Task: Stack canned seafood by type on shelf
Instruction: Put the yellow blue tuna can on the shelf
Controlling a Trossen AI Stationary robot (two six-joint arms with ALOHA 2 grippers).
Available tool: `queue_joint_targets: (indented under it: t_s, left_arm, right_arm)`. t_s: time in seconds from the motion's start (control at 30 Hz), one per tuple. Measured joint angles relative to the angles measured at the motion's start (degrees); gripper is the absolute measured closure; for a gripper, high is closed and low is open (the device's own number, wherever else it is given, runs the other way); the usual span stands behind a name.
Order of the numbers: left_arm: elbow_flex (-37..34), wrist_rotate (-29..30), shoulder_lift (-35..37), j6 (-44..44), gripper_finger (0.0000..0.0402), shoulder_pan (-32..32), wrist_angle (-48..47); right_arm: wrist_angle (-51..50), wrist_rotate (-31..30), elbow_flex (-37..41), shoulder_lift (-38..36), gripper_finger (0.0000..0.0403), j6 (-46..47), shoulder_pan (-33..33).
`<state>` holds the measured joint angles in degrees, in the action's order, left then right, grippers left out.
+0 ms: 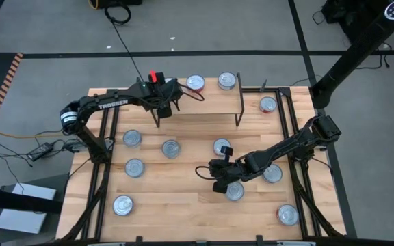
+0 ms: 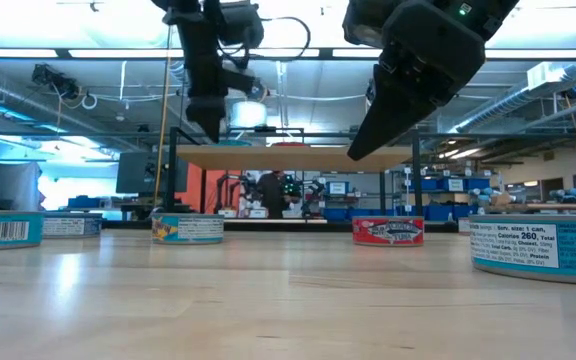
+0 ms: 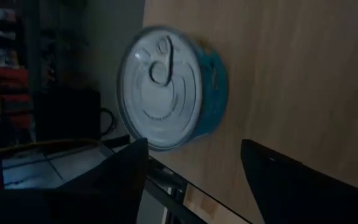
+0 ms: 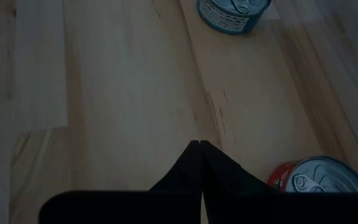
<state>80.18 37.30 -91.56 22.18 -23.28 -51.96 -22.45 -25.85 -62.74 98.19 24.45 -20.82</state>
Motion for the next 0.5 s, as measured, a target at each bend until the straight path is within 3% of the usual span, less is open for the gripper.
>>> queue_joint_targets:
  t_s: [0.13, 0.27, 0.37, 0.5]
  left_arm:
    - [0.00, -2.16, 2.64, 0.05, 0.0141, 0.19, 2.08]
    - [0.00, -9.83, 5.32, -1.40, 0.0152, -0.47, 5.69]
    - [0.00, -15.86, 6.55, -1.85, 0.0170, -1.45, 9.27]
    - [-0.04, -19.31, 6.31, -1.92, 0.0212, -3.38, 10.77]
  right_arm:
    - [-0.24, 0.00, 0.00, 0.00, 0.0396, -0.01, -0.01]
    - [-0.49, 0.04, 0.00, 0.00, 0.0396, -0.02, -0.12]
    - [-0.90, 0.07, 0.00, 0.00, 0.0396, -0.01, -0.22]
    - [-1.17, 0.09, 0.00, 0.00, 0.0396, -0.02, -0.44]
